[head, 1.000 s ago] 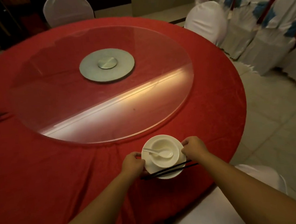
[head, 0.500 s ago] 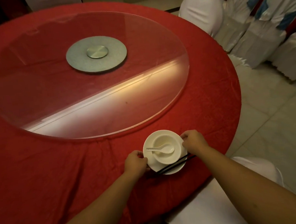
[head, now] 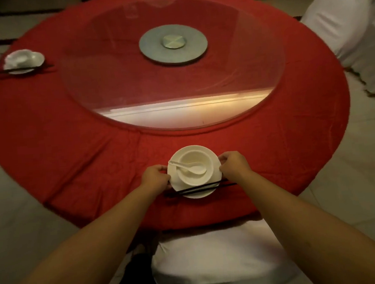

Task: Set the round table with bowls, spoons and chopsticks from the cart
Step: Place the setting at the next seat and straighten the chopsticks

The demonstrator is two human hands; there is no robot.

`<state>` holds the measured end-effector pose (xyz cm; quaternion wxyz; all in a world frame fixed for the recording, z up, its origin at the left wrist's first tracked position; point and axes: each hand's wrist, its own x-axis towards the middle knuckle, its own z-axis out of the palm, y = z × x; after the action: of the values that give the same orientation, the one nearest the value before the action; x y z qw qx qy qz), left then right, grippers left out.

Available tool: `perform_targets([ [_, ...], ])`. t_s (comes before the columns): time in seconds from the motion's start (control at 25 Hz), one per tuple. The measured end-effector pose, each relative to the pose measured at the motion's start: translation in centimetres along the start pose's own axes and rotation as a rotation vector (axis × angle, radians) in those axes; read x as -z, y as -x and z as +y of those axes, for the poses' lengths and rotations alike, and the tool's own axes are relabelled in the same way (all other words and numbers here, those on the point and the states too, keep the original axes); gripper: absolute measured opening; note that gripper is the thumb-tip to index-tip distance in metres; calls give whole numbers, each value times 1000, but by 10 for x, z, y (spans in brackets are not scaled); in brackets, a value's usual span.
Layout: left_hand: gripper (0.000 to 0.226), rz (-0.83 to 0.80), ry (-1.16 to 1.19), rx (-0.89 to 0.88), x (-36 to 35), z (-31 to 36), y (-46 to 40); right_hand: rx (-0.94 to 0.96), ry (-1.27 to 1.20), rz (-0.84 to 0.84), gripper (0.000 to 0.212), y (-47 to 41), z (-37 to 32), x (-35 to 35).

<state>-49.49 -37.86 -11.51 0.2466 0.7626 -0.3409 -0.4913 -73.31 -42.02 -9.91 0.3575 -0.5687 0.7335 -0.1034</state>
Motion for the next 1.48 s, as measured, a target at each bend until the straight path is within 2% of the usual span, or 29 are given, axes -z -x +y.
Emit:
perform_targets([
  [0.2, 39, 31, 63, 15, -7, -10, 13, 29, 0, -70, 29, -6, 13, -3],
  [0.44, 37, 41, 5, -10, 1, -12, 13, -11, -57, -100, 29, -11, 19, -12],
  [0.84, 38, -14, 19, -21, -8, -9, 8, -31, -138, -68, 36, -18, 35, -10],
  [0.96, 33, 42, -115, -85, -13, -3, 8, -35, -162, -71, 33, -16, 38, 0],
  [1.08, 29, 166, -202, -205, -14, 12, 9, 78, -34, 83, 31, -4, 32, 13],
  [1.16, 23, 146, -165, -254, -16, 22, 10, 221, -17, 140, 26, 3, 18, 19],
  [1.28, 19, 108, -148, -277, -22, 32, 9, 387, 39, -48, 27, 5, -16, 15],
  [1.4, 19, 131, -122, -307, -26, 42, 8, 402, 141, -211, 37, -2, -46, 0],
  [1.48, 18, 118, -81, -339, -29, 50, 7, 410, 173, -242, 29, -9, -58, -8],
])
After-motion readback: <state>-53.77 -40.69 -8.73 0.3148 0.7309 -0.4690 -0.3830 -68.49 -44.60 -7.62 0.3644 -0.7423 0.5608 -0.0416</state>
